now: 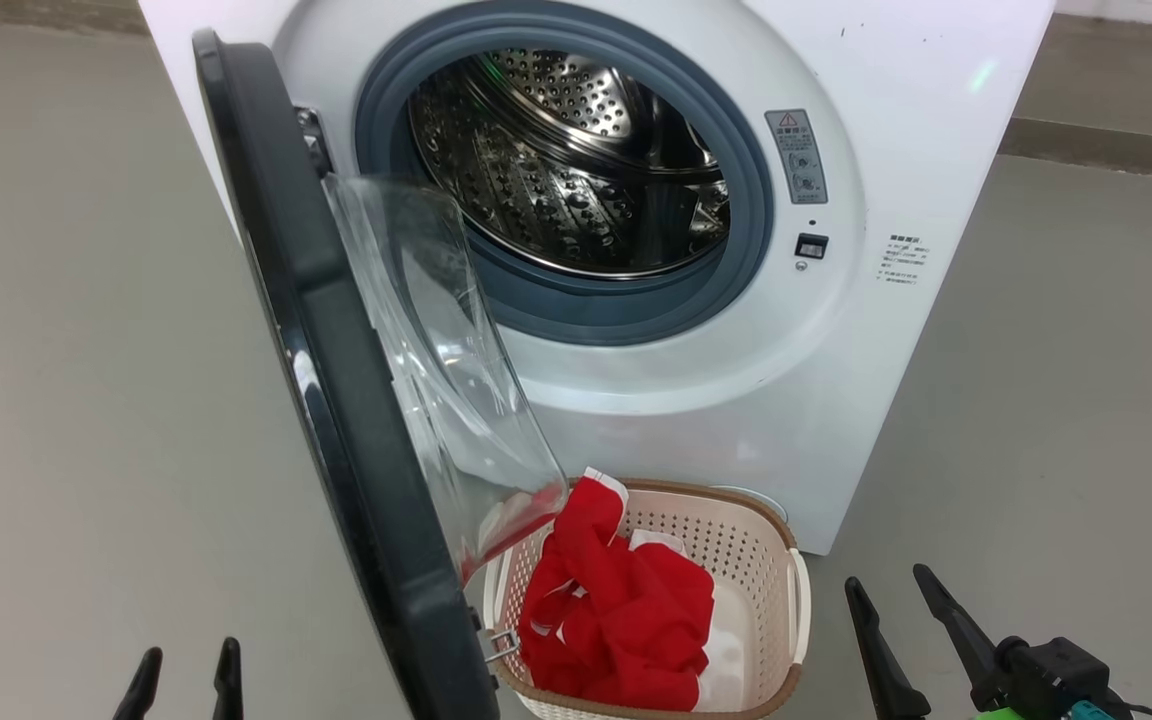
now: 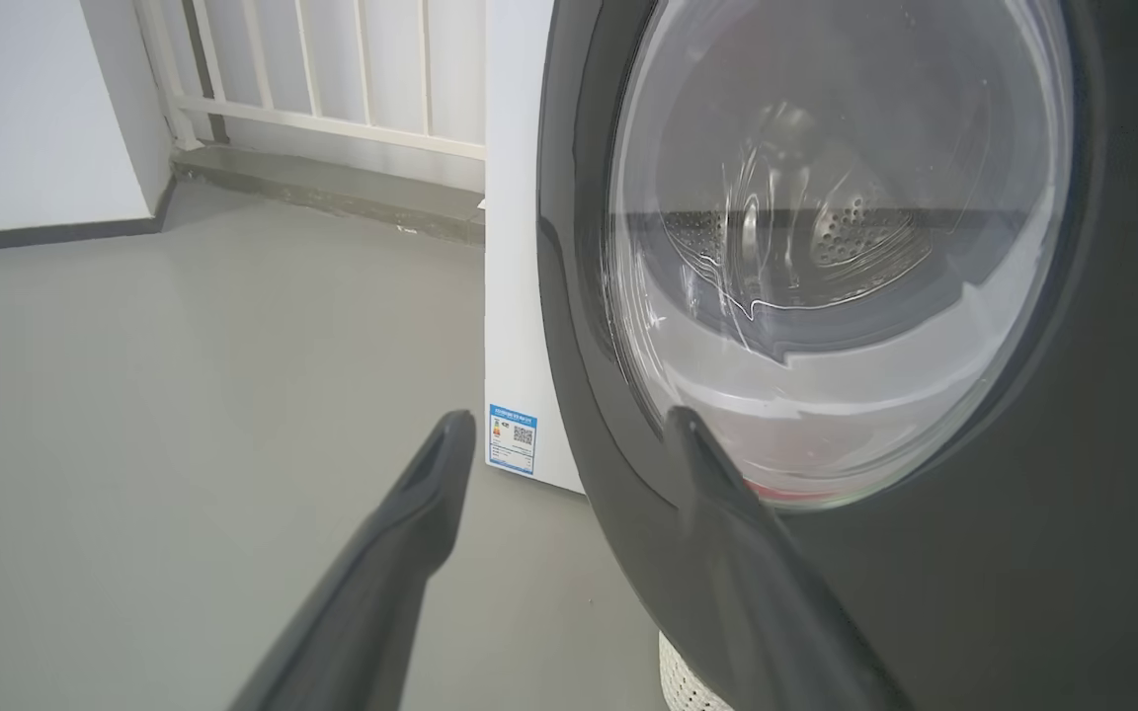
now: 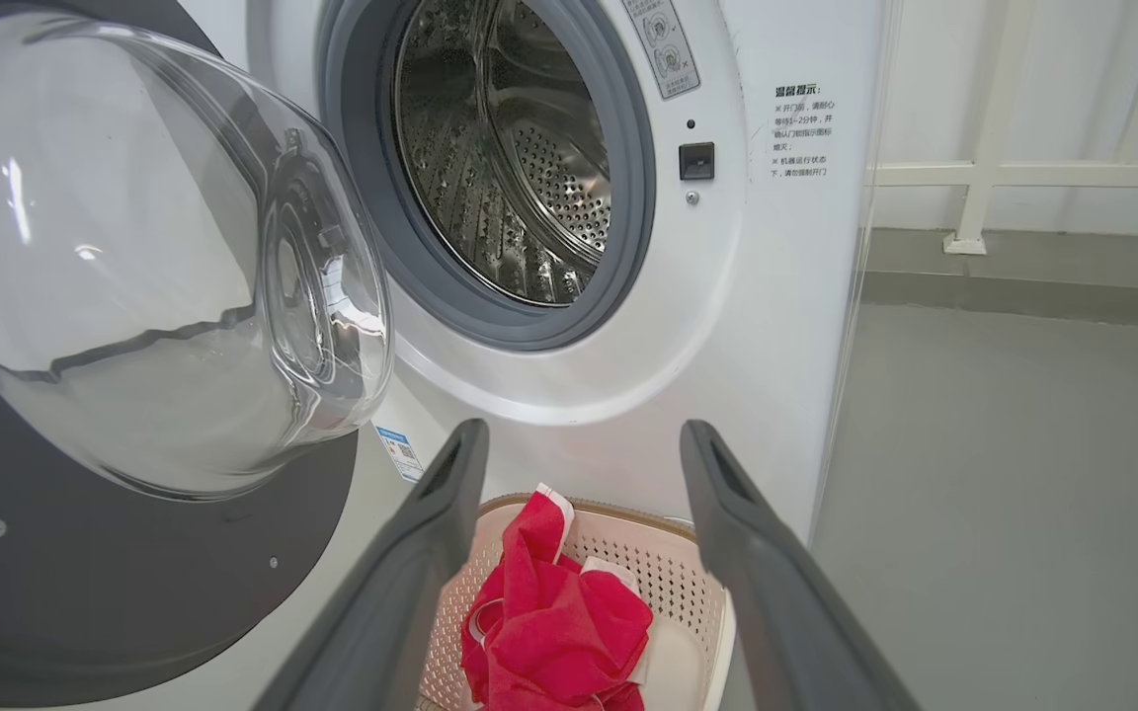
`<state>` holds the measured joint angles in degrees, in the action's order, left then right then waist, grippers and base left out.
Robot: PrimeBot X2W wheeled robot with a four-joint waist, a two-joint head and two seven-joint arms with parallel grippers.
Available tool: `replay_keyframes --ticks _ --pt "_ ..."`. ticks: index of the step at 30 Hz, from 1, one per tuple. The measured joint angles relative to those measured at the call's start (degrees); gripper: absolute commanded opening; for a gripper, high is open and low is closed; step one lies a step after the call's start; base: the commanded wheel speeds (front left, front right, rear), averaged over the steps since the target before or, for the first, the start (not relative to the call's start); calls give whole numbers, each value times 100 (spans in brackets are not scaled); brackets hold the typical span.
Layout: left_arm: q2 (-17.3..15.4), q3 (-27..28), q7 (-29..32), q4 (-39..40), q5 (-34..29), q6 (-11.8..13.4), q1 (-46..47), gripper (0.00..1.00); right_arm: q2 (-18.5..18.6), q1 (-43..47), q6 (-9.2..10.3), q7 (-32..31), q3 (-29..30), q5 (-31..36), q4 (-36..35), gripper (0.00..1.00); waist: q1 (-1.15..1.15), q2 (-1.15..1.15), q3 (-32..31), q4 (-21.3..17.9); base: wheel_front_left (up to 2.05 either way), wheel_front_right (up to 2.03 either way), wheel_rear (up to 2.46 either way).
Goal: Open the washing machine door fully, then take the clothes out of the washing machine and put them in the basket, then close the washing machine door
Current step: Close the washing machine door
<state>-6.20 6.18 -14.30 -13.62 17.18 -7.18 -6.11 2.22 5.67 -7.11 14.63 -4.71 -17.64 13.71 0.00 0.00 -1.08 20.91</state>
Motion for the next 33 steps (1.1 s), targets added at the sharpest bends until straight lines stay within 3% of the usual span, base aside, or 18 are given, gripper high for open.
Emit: replay_keyframes --ticks 1,2,3,4,5,11,16,21,26,33 --pt "-8 -16 0 13 129 0 0 95 0 0 0 0 -1 0 1 100 0 0 -9 -2 0 0 0" --pt "-21 -14 0 40 231 0 1 74 0 1 0 0 -2 0 0 100 0 0 -11 -6 0 0 0" --pt "-36 -9 0 59 343 0 4 47 0 1 0 0 -2 0 0 100 0 0 -12 -8 0 0 0" --pt "-63 -13 0 75 474 0 12 30 0 1 0 0 -3 0 0 100 0 0 -10 -10 0 0 0" --pt "-101 -16 0 93 570 0 21 0 0 1 0 0 -3 0 0 100 0 0 -9 -12 0 0 0" --pt "-360 -93 0 253 1151 0 155 0 -1 1 0 -1 -3 -1 -1 100 0 0 21 -29 0 0 0" --pt "-698 -194 0 409 2052 0 415 0 -1 1 0 0 0 -1 -1 100 0 0 50 -69 0 0 0" --pt "-1178 -309 -9 469 3494 1 618 0 -1 1 0 0 1 -1 -4 100 0 0 81 -131 0 0 0" --pt "-1828 -822 10 521 5052 1 749 0 0 0 0 0 12 -1 -16 100 0 0 157 -176 0 0 0" --pt "-2503 -1115 905 1001 6972 1 901 0 0 -3 0 0 31 -1 -16 100 0 0 282 -210 0 0 0"
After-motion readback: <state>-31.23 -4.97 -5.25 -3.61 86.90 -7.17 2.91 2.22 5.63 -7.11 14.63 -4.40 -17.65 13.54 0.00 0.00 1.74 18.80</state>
